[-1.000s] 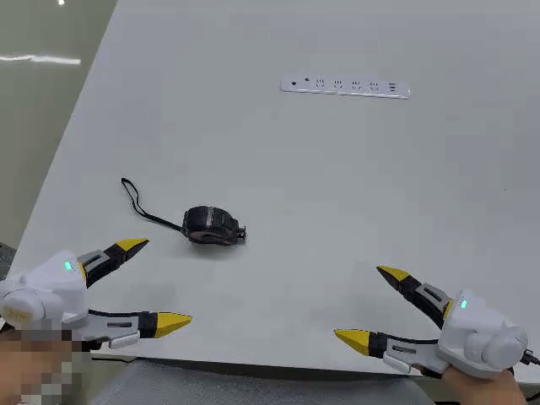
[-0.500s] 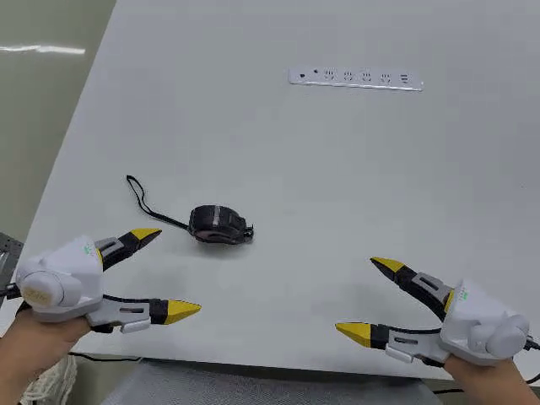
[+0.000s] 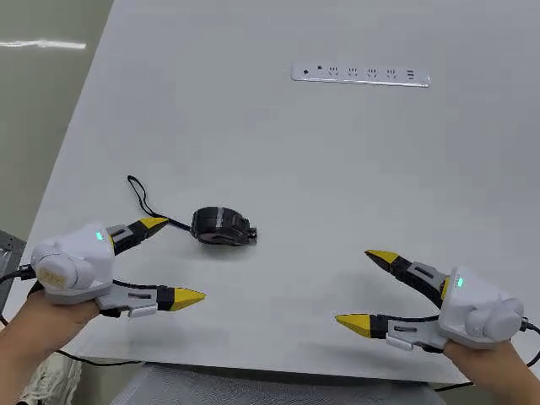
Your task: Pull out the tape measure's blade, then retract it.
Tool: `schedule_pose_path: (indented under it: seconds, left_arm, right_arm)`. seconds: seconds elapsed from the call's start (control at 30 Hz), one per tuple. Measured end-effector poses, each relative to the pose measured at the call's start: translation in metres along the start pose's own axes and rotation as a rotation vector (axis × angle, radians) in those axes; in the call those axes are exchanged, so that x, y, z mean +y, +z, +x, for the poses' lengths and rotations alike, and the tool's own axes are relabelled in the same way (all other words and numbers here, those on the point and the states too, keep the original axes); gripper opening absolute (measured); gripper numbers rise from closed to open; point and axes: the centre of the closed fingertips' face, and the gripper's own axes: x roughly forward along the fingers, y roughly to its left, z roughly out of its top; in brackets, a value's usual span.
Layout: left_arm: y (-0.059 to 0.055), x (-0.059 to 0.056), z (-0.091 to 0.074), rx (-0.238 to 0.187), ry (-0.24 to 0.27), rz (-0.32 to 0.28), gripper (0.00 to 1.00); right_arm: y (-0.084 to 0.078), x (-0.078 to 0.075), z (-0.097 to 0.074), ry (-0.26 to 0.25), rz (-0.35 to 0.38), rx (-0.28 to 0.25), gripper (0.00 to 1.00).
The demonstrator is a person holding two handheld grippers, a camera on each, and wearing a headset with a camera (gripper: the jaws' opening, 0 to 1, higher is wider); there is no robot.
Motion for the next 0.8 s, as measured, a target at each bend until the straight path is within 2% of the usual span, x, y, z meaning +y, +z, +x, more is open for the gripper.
schedule_pose_path:
  seconds: [0.3,0.8]
  left_arm:
    - [-0.001,0.012,0.013,0.022,-0.019,0.007,0.81]
    - [-0.008,0.021,0.032,0.069,-0.064,0.015,0.73]
  right_arm:
    - [0.0,-0.009,0.007,0.013,0.003,-0.001,0.67]
    - [-0.004,-0.019,0.025,0.033,0.017,0.005,0.61]
